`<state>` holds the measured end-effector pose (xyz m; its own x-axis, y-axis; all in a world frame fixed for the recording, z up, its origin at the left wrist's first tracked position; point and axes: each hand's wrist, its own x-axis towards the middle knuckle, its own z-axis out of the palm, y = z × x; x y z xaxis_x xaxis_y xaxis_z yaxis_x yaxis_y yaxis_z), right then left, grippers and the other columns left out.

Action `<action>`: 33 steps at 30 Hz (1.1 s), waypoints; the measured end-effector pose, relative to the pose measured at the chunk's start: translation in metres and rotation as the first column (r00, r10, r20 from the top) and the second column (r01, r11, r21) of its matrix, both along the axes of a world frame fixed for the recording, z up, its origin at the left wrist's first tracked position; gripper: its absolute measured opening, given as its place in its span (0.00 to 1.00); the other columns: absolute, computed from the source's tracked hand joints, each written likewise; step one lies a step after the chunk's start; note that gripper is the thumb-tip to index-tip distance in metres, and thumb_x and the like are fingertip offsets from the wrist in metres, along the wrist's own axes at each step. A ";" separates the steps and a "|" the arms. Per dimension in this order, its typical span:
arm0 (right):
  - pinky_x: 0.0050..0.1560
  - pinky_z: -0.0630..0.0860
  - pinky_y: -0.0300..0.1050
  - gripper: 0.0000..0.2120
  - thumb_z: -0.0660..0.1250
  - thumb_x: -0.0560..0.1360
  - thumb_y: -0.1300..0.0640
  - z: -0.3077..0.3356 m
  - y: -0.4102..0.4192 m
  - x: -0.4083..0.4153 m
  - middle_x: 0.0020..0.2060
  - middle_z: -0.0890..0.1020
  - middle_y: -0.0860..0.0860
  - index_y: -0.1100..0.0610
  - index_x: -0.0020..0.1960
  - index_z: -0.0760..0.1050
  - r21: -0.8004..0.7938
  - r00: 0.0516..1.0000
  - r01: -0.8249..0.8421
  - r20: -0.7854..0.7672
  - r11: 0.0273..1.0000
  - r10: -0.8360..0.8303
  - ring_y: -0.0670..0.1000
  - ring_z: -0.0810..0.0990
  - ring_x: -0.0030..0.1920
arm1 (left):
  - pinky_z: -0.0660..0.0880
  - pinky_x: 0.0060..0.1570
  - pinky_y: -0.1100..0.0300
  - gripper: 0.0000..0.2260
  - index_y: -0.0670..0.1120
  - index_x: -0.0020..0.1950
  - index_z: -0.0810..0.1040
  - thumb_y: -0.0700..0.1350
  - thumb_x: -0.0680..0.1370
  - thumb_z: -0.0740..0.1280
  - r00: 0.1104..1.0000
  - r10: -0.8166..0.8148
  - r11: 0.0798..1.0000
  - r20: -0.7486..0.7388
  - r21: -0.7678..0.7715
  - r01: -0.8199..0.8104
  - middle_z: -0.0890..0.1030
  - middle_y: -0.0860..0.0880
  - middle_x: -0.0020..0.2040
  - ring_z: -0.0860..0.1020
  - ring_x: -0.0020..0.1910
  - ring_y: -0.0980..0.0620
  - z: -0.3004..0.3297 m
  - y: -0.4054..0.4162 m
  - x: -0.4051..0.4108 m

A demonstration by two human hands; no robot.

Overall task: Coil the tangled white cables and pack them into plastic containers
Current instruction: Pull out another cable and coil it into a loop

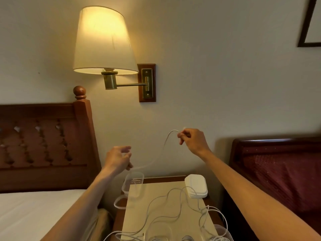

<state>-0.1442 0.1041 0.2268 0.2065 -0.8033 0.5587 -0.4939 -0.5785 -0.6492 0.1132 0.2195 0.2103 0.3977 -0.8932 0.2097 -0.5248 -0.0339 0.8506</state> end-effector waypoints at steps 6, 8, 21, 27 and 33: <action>0.37 0.74 0.32 0.10 0.65 0.79 0.53 0.009 0.033 0.025 0.31 0.81 0.46 0.58 0.47 0.82 0.059 0.979 -0.204 -0.016 0.977 0.205 0.40 0.78 0.29 | 0.81 0.35 0.59 0.24 0.45 0.75 0.65 0.32 0.80 0.60 0.951 -0.292 0.919 0.101 -0.244 0.309 0.69 0.51 0.69 0.84 0.40 0.51 0.008 -0.004 -0.056; 0.37 0.77 0.37 0.09 0.64 0.80 0.55 0.010 0.042 0.026 0.31 0.79 0.48 0.58 0.48 0.81 0.137 0.955 -0.297 0.046 0.945 0.294 0.43 0.78 0.29 | 0.82 0.39 0.55 0.26 0.46 0.75 0.65 0.29 0.79 0.59 0.917 -0.373 0.879 0.141 -0.262 0.398 0.70 0.51 0.68 0.83 0.45 0.50 0.009 -0.006 -0.064; 0.25 0.55 0.37 0.18 0.51 0.84 0.51 0.018 0.093 0.001 0.28 0.60 0.48 0.55 0.41 0.71 0.547 0.641 -0.767 0.633 0.334 0.434 0.45 0.55 0.26 | 0.78 0.36 0.65 0.06 0.45 0.49 0.79 0.36 0.80 0.65 0.971 -0.079 0.826 0.225 -0.531 0.191 0.81 0.51 0.39 0.80 0.35 0.56 0.029 -0.010 -0.030; 0.24 0.56 0.37 0.14 0.55 0.81 0.52 0.051 0.100 -0.013 0.27 0.58 0.46 0.55 0.39 0.72 0.357 0.408 -0.910 0.856 0.210 0.318 0.45 0.53 0.26 | 0.74 0.41 0.63 0.08 0.48 0.47 0.79 0.45 0.81 0.61 0.904 -0.166 0.825 0.393 -0.447 0.346 0.80 0.53 0.39 0.78 0.41 0.56 0.006 -0.009 -0.028; 0.25 0.63 0.37 0.13 0.54 0.83 0.55 0.072 0.087 -0.016 0.27 0.59 0.46 0.57 0.42 0.71 0.231 0.318 -0.908 0.924 0.348 0.215 0.45 0.59 0.25 | 0.70 0.34 0.51 0.16 0.53 0.37 0.73 0.56 0.82 0.54 0.897 -0.417 0.874 0.146 -0.207 0.440 0.74 0.53 0.31 0.73 0.30 0.53 -0.038 -0.001 -0.050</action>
<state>-0.1606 0.1910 0.2990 0.6434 -0.7452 0.1754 0.5452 0.2851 -0.7883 0.0629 0.2187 0.1724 -0.0453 -0.8940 0.4457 -0.5207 0.4019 0.7532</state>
